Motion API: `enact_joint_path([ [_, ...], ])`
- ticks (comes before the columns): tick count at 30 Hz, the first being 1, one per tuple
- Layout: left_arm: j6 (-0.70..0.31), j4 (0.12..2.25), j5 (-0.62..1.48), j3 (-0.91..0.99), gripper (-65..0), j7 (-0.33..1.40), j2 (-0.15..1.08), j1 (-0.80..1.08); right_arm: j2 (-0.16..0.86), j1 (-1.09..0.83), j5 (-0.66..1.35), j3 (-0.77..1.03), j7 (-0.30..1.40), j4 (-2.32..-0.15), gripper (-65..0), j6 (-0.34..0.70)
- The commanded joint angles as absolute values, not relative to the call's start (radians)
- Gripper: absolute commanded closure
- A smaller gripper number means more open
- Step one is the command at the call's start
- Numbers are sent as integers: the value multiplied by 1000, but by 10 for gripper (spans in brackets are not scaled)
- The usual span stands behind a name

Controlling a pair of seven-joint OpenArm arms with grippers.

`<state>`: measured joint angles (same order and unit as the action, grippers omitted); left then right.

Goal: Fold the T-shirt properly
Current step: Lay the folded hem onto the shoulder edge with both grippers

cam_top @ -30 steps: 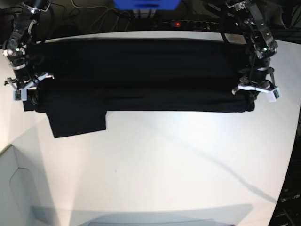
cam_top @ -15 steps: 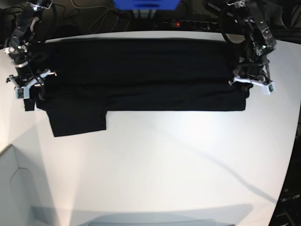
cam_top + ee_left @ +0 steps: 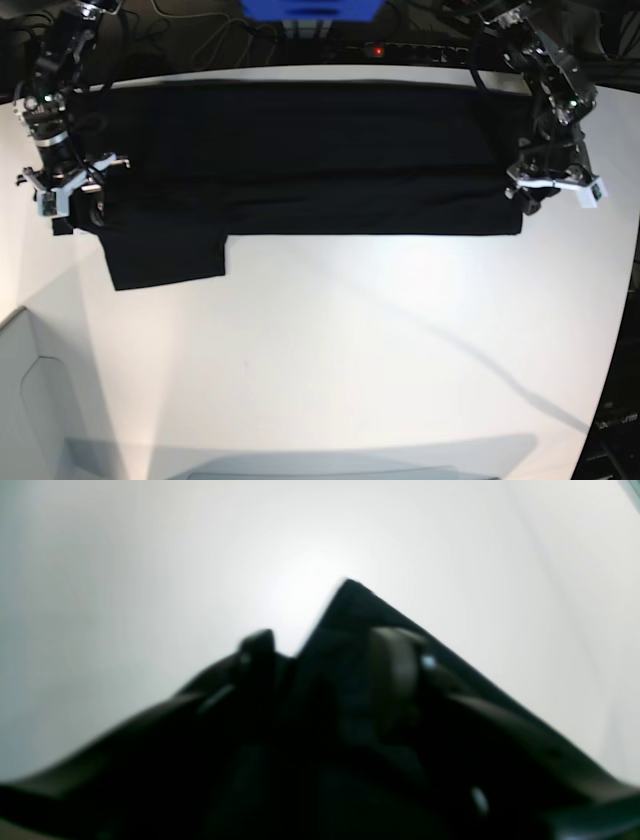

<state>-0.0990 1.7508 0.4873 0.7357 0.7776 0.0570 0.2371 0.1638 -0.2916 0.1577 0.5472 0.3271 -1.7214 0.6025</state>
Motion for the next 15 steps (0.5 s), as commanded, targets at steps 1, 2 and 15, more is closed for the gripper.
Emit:
enact_joint_path([
  [1, -96, 1742, 490, 727, -349, 753, 82, 223, 180, -285, 170, 555, 300, -1736, -295, 613],
  [2, -96, 1719, 489, 716, -370, 753, 94, 211, 182, -283, 170, 555, 300, -1736, -295, 613],
  [15, -90, 1632, 487, 642, -326, 742, 108, 162, 185, -251, 168, 553, 300, -1735, -295, 613],
])
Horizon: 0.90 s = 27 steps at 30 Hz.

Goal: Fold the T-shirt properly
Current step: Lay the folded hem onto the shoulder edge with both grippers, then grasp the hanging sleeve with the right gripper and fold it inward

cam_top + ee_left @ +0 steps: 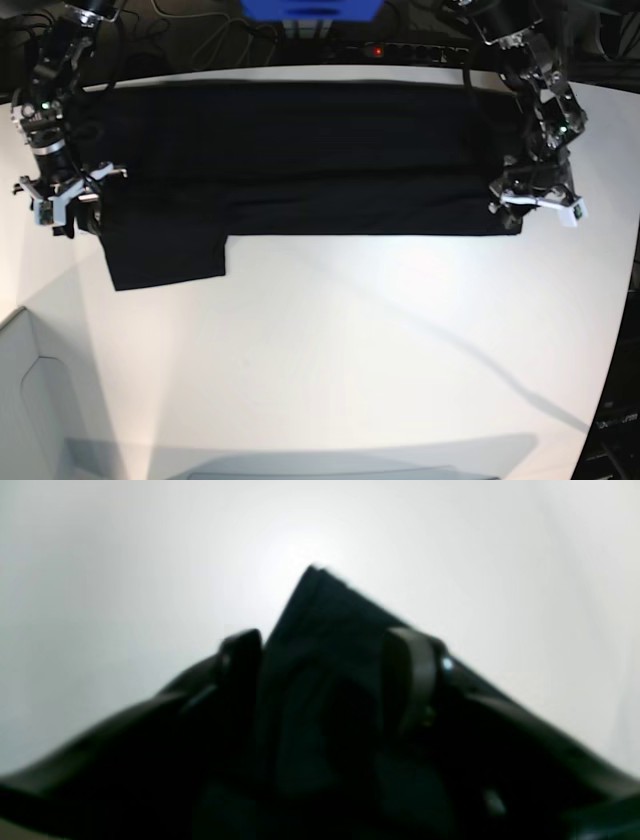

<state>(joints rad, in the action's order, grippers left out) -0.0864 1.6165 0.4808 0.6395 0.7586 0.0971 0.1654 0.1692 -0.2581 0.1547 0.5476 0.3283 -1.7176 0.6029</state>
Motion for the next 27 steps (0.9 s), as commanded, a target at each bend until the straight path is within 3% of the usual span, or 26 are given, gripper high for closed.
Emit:
enact_joint_path([
  [1, -90, 1632, 487, 642, -283, 742, 110, 162, 185, -251, 168, 553, 300, -1735, -295, 613],
  [4, -90, 1632, 487, 639, -142, 742, 110, 159, 185, -232, 168, 553, 300, -1733, -295, 613],
  [8, -90, 1632, 487, 630, 0, 750, 110, 148, 185, -223, 168, 553, 300, -1733, -295, 613],
  [14, -90, 1652, 489, 638, 0, 753, 111, 168, 203, -196, 168, 553, 306, -1730, -296, 613],
  [21, -90, 1744, 495, 639, 0, 753, 125, 219, 248, -50, 170, 552, 533, -1618, -376, 615],
  [27, -90, 1765, 490, 639, 0, 753, 122, 232, 294, 59, 170, 473, 587, -1469, -377, 615],
])
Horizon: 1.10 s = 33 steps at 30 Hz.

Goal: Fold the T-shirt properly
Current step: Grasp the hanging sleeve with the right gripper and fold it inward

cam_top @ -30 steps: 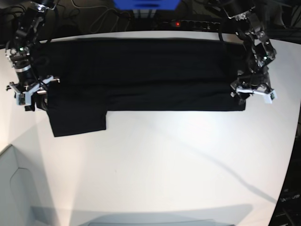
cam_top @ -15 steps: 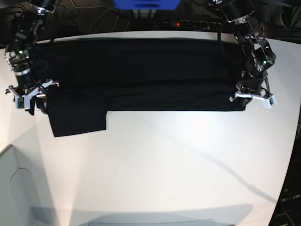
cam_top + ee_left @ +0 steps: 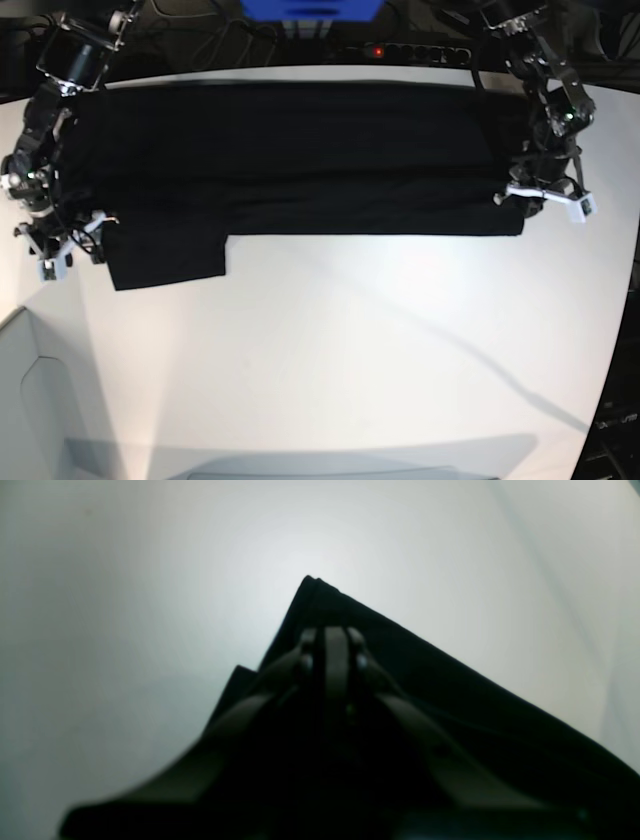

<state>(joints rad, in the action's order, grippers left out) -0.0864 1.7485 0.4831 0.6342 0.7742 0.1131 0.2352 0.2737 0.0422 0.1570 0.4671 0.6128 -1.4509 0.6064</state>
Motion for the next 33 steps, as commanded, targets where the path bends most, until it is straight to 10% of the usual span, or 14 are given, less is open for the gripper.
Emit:
enact_joint_path([
  [1, -90, 1765, 490, 639, 0, 753, 122, 232, 303, 68, 170, 453, 587, -1455, -377, 615],
  [19, -90, 1756, 489, 639, 0, 745, 122, 234, 325, 79, 168, 381, 587, -1270, -365, 615],
  [33, -90, 1767, 489, 639, 0, 748, 124, 236, 326, 79, 168, 306, 591, -1397, 0, 615],
])
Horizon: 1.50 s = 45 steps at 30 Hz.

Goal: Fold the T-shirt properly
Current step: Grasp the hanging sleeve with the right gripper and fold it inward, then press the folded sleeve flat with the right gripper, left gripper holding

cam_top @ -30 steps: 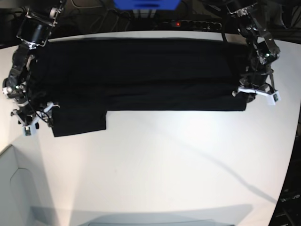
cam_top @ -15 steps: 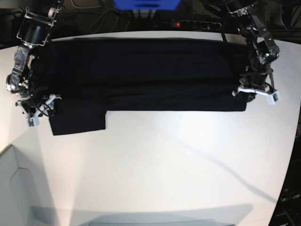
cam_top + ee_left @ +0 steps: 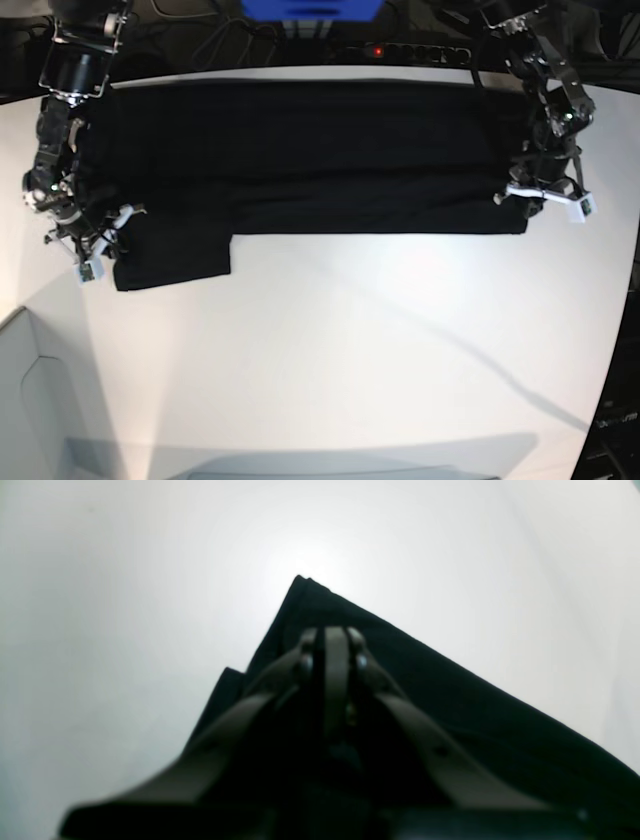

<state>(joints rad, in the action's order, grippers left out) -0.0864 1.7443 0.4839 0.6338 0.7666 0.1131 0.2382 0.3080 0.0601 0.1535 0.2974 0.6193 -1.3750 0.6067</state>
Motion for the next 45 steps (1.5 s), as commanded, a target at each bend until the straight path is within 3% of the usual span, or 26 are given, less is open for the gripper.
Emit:
enact_joint_path([
  [1, -90, 1767, 489, 639, 0, 748, 124, 236, 323, 74, 170, 328, 593, -1437, 0, 615],
  [9, -93, 1767, 492, 639, 0, 750, 124, 236, 255, -67, 170, 449, 593, -1745, 0, 615],
  [17, -94, 1788, 496, 653, 0, 751, 125, 260, 196, -236, 171, 499, 585, -1908, 0, 615],
  [26, -96, 1828, 498, 682, 0, 753, 125, 292, 194, -343, 171, 501, 582, -1922, 0, 615],
  [45, -97, 1828, 498, 719, 0, 753, 125, 332, 199, -386, 170, 498, 582, -1839, 0, 615],
])
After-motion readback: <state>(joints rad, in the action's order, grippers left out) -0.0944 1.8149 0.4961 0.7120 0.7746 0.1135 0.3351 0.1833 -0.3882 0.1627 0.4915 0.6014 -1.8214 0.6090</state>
